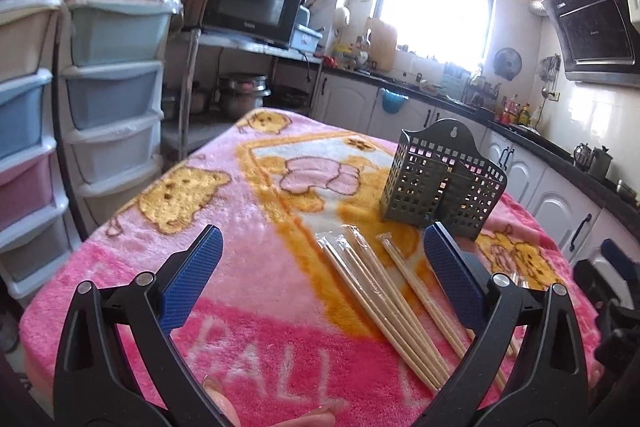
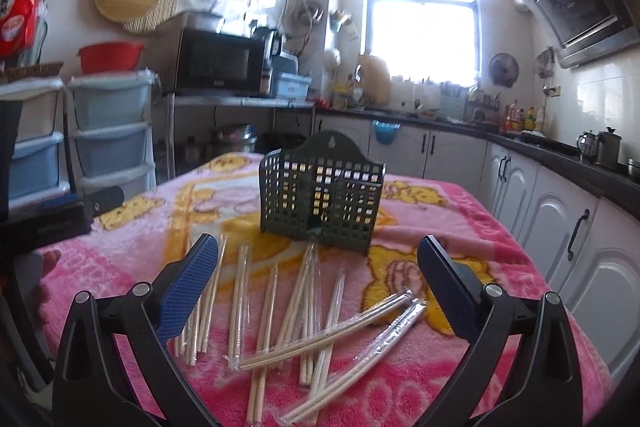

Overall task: Organize utensils
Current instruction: 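Lower the left tool onto the chopsticks and close on one chopstick, then lift the chopstick with the left tool and carry it over the caddy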

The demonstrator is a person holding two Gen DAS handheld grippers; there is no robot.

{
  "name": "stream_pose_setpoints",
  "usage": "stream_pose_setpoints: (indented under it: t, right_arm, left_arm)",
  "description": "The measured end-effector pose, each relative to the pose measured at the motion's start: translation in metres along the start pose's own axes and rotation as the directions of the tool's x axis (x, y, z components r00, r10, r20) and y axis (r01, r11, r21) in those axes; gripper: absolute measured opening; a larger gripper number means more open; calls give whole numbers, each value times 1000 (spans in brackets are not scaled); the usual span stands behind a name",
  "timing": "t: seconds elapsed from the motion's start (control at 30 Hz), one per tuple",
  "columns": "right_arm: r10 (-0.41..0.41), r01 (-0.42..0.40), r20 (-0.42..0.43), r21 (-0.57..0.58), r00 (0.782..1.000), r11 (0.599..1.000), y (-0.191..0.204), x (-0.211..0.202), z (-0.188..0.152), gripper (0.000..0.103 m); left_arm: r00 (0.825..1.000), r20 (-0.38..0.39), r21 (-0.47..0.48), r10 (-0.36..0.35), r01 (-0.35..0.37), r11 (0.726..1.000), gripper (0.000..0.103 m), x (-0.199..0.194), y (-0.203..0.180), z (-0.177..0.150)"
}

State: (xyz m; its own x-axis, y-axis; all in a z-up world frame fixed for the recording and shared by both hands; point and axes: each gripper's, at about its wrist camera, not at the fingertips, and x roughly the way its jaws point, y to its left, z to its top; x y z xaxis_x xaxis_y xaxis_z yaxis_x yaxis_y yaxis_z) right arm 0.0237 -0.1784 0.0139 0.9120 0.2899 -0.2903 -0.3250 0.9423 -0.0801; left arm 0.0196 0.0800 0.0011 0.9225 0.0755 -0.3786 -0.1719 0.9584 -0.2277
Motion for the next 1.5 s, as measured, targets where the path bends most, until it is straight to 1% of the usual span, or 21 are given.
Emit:
stream_pose_setpoints:
  t: [0.2, 0.3, 0.37, 0.53, 0.6, 0.63, 0.67, 0.7, 0.73, 0.77, 0.8, 0.9, 0.93, 0.97, 1.1, 1.17, 1.2, 1.27, 1.33, 1.37, 1.5]
  right_arm:
    - [30, -30, -81, -2, 996, 1000, -3, 30, 2, 97]
    - [36, -36, -120, 3, 992, 999, -8, 45, 3, 97]
    - [35, -35, -144, 1, 989, 999, -10, 53, 4, 97]
    - [23, -25, -220, -4, 975, 1000, -23, 82, 6, 97]
    - [21, -20, -247, 6, 969, 1000, -29, 91, 6, 97]
    - [18, -16, -266, 12, 964, 1000, -33, 98, 6, 97]
    - [19, -15, -281, 19, 960, 1000, -36, 103, 7, 97]
    - [25, -16, -295, 33, 955, 999, -40, 108, 6, 96]
    - [38, -25, -306, 48, 951, 999, -44, 113, 6, 93]
    - [44, -28, -318, 55, 947, 998, -46, 118, 5, 83]
    - [47, -27, -350, 63, 936, 998, -50, 126, 4, 78]
    - [102, -54, -440, 120, 892, 991, -60, 151, -1, 65]
    - [114, -60, -458, 131, 882, 990, -62, 156, -2, 59]
    - [133, -71, -487, 144, 863, 987, -64, 165, -4, 52]
    - [160, -91, -540, 153, 826, 984, -65, 183, -9, 40]
    - [178, -99, -563, 168, 807, 981, -66, 191, -11, 31]
    - [192, -103, -578, 183, 793, 978, -67, 198, -13, 29]
    - [214, -103, -598, 214, 772, 971, -70, 206, -16, 23]
    - [244, -105, -609, 255, 755, 961, -74, 212, -19, 22]
    - [251, -107, -608, 264, 753, 959, -74, 214, -19, 19]
    - [263, -100, -609, 289, 748, 952, -81, 220, -20, 11]
  left_arm:
    - [998, -63, 18, 11, -10, 1000, 93, 20, 3, 9]
    - [994, -110, 22, -11, 13, 1000, 93, 33, 0, 14]
    - [989, -145, 49, 14, -7, 999, 93, 45, -4, 17]
    - [971, -237, 93, 24, -1, 996, 93, 75, -12, 20]
    - [959, -278, 112, 51, -20, 994, 93, 88, -13, 19]
    - [949, -309, 123, 67, -30, 992, 93, 98, -13, 18]
    - [944, -323, 119, 66, -29, 992, 93, 103, -12, 17]
    - [937, -349, 97, 36, -2, 995, 90, 110, -9, 17]
    - [932, -362, 73, 9, 19, 997, 83, 113, -6, 17]
    - [925, -378, 46, -15, 35, 998, 81, 118, -2, 17]
    - [918, -396, 37, -20, 38, 999, 79, 123, 0, 16]
    - [900, -435, 6, -37, 44, 999, 68, 138, 6, 13]
    - [894, -445, -10, -50, 51, 999, 64, 142, 7, 12]
    - [886, -460, -27, -59, 53, 998, 62, 147, 10, 11]
    - [857, -502, -115, -121, 73, 991, 51, 162, 21, 10]
    - [840, -520, -162, -156, 82, 983, 48, 168, 25, 8]
    - [834, -526, -186, -168, 81, 979, 42, 172, 27, 7]
    - [826, -536, -201, -173, 75, 977, 38, 180, 30, 6]
    - [825, -536, -216, -177, 68, 974, 29, 183, 32, 6]
    - [824, -536, -223, -183, 70, 972, 28, 185, 32, 6]
    - [820, -545, -213, -175, 67, 975, 12, 192, 32, 6]
